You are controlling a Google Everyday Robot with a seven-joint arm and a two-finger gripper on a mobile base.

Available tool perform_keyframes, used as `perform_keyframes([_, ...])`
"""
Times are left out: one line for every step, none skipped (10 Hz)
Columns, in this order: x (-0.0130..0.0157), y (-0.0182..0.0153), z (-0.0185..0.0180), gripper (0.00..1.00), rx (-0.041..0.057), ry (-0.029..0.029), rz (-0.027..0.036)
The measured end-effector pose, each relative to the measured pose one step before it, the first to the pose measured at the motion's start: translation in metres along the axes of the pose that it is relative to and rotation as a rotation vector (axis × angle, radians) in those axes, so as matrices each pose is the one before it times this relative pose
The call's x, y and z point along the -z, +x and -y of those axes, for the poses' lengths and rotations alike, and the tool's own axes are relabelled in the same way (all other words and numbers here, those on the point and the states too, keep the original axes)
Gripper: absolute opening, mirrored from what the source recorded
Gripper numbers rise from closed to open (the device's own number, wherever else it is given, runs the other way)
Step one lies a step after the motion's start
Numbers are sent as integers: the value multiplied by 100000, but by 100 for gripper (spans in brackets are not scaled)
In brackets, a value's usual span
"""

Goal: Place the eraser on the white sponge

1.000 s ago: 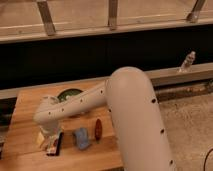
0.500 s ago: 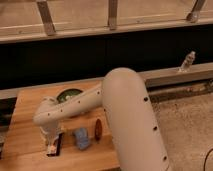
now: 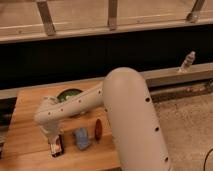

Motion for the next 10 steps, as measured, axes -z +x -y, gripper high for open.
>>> perform_keyframes([76,39,-24,0,349,-268,85])
perform_keyframes([345,48,-73,0,960,-1269,802])
perform_keyframes([1158,135,616,0,1637,-1786,2016])
perform_keyframes([1886,53,411,0,2759,-2077,2134])
perform_keyframes([2336,-60,89,0,3325,-2497,1965])
perform_keyframes([1887,-65,522,0,1900,-1222,1681])
perform_keyframes([1959,-40,730,0,2042,-1484,1888])
perform_keyframes([1694,-134,908,0,2243,-809,1661])
perform_keyframes([1250,-2,1109,0,1998,614,1040])
perform_keyframes([783,346,1222,0,2738,1847,163])
